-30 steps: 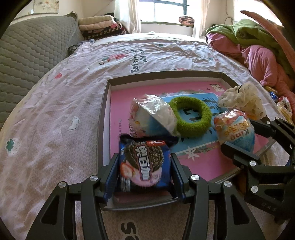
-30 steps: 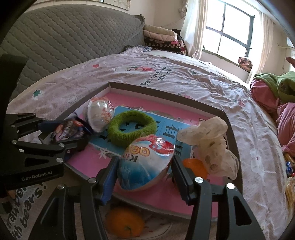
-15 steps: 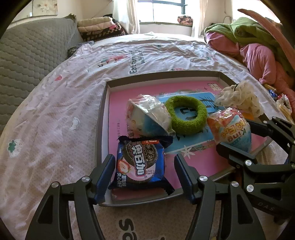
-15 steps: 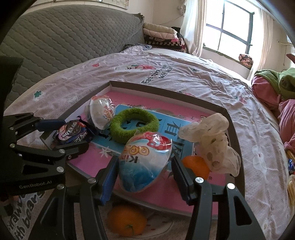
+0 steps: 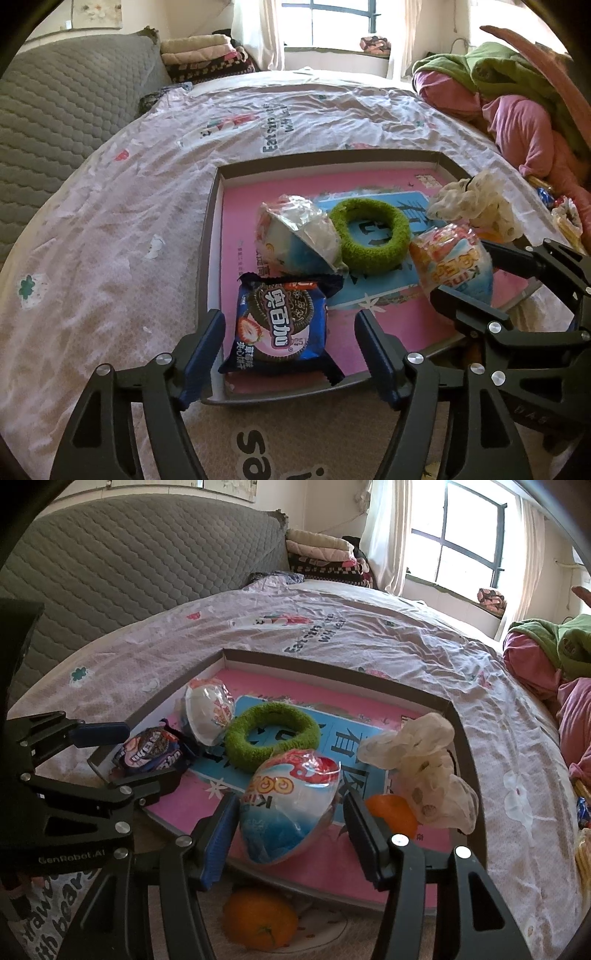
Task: Organize objects
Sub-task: 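Open the left tool to release the Oreo pack while the right tool releases the Kinder egg, then withdraw both open tools back from the tray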
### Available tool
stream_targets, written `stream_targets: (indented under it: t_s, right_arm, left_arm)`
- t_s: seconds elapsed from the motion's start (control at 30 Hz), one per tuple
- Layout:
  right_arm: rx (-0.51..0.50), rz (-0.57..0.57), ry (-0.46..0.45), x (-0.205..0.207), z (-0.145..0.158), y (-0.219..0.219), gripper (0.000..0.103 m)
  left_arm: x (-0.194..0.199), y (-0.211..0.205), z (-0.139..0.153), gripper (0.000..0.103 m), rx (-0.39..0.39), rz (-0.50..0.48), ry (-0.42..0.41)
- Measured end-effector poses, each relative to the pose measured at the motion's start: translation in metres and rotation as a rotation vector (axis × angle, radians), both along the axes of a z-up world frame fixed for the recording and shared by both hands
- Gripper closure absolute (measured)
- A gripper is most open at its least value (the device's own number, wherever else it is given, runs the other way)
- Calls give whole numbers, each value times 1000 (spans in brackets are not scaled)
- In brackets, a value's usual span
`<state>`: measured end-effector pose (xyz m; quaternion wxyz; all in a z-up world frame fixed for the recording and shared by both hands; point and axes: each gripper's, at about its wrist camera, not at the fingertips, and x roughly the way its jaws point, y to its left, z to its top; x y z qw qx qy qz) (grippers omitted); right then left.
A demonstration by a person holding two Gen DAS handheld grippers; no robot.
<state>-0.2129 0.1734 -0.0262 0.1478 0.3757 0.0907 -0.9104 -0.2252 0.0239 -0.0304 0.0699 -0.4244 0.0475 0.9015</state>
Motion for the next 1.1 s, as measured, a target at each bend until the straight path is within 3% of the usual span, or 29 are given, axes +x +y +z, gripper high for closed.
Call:
stream_targets:
  t_s: [1.1]
  right_arm:
    - [-87,-60,132,44,67,20,28]
  left_arm:
    - [46,-4,68,20,50,29,152]
